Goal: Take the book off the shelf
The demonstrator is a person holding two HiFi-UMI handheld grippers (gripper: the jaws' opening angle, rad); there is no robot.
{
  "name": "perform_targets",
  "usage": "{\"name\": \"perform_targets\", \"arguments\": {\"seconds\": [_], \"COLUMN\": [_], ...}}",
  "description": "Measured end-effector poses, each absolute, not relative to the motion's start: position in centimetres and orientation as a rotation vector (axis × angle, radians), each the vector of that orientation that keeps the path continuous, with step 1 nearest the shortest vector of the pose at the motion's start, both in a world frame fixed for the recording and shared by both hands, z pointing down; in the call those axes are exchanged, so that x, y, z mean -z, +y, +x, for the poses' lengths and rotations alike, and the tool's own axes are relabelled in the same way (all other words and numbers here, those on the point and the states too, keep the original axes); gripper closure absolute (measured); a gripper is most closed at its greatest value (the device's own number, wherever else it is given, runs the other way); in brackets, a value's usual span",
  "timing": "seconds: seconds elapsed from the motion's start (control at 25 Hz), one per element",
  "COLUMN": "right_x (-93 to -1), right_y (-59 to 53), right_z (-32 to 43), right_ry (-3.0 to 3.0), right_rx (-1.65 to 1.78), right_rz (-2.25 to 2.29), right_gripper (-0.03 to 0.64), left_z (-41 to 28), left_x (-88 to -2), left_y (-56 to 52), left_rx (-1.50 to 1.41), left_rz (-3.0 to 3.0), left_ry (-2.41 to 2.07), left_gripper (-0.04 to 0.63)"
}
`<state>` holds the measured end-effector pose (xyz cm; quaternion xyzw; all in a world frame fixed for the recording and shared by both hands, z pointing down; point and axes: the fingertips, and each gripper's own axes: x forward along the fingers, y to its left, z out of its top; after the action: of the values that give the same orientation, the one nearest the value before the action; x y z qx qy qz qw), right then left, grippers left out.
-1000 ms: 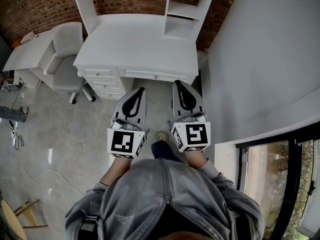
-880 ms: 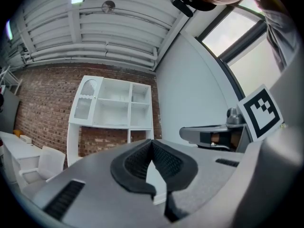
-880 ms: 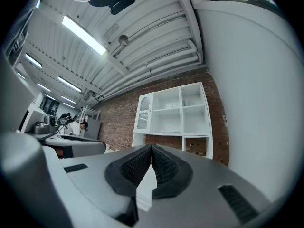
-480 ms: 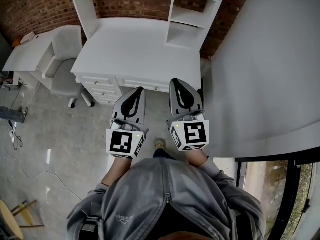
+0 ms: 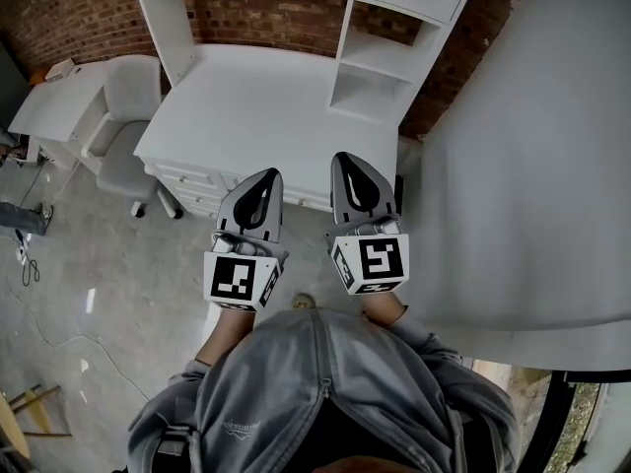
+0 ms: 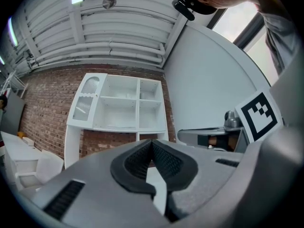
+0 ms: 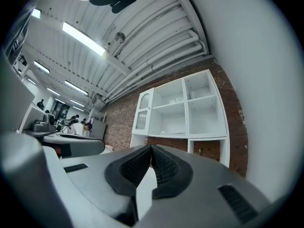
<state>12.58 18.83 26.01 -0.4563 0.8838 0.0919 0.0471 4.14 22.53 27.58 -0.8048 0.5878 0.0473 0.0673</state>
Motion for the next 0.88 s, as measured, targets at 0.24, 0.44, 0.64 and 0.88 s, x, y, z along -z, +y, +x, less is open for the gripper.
{"name": "perform_targets", "arguments": {"seconds": [0.24,0.44,0.64,0.88], "right_x": [-25.9,-26.5,-26.4,-27.0], "right_y": [14.6,12.4,11.3,10.8], "right_z": [13.4,13.8,13.9,13.6], "right_ry": [2.700,2.705,2.706,2.720], "right_rx": [-0.266,-0.232,-0.222,-0.207], "right_rz": [-1.362,-1.355,-1.341,-1.329], "right_gripper": [0.591,0.591,0.591,0.591], "left_z": [5.1,5.3,5.3,4.7], "left_x": [-27.5,-27.7,-27.6,-28.0], "left_y": [18.7,16.6,15.8,15.5], "left_rx": [-0.134,-0.111,-0.103,-0.094], "left_rz": [-2.406,-2.401,-2.390,-2.375], "left_ry": [1.791,1.805,1.823,1.850], "left_gripper": [0.589,0.589,0.588,0.589]}}
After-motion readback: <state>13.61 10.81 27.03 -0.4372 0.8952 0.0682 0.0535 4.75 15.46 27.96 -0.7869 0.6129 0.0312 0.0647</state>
